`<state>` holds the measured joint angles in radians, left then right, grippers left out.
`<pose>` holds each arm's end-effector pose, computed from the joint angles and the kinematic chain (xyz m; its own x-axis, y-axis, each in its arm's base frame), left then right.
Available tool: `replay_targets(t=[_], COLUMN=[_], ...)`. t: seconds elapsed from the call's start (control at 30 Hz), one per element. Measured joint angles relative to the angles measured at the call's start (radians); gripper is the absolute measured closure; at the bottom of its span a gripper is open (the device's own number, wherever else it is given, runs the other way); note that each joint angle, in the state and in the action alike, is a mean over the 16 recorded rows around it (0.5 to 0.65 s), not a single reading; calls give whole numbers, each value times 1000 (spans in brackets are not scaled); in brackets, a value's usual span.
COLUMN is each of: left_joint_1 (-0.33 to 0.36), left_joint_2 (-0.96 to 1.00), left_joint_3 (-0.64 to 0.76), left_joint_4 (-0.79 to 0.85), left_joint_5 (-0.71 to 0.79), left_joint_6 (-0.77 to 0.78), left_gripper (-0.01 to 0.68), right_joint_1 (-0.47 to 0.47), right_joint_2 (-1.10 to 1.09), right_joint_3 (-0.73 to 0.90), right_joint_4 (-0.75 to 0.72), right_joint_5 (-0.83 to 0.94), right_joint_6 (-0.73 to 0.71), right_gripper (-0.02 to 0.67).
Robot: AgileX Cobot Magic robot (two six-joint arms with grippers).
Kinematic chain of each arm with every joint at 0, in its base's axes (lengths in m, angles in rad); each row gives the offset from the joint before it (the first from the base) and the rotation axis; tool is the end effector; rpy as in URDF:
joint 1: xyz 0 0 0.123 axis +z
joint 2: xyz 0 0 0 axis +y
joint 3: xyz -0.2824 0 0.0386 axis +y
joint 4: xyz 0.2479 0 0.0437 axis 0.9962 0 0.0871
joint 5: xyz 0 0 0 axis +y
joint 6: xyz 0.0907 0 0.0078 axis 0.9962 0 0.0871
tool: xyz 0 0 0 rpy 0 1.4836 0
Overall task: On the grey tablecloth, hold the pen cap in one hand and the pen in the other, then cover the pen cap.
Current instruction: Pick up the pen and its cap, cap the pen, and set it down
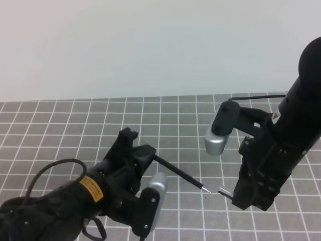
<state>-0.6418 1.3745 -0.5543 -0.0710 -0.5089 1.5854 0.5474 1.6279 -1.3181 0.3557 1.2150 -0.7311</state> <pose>0.2201 -0.1606 0.2356 0.5622 0.8261 -0.0385 0.2057 -0.0946 0.9740 0.2554 0.1905 0.2837 -0.3920 -0.8662 -0.3098 -0.9188 0.3521 0.1784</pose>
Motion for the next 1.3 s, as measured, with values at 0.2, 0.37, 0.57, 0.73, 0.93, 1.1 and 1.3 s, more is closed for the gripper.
replay_targets(t=[0.2,0.37,0.57,0.73,0.93,1.1,1.3], left_joint_1=[0,0,0,0,0,0,0], left_joint_2=[12,13,13,13,14,14,15], left_joint_3=[-1,-2,-2,-3,-3,-3,-3], left_joint_4=[-5,-6,-7,-8,-14,-20,-25], left_joint_5=[-4,-10,-13,-12,-8,-5,0], left_joint_6=[8,7,5,5,6,9,14], left_gripper=[672,672,672,672,672,672,672], right_joint_1=[0,0,0,7,21,32,36], right_joint_2=[4,4,9,21,41,54,58], right_joint_3=[0,0,0,0,0,0,-5], right_joint_4=[-2,2,11,19,19,13,-2], right_joint_5=[0,0,0,0,0,0,0], right_joint_6=[0,0,0,0,0,0,7], right_gripper=[557,557,557,557,557,557,557])
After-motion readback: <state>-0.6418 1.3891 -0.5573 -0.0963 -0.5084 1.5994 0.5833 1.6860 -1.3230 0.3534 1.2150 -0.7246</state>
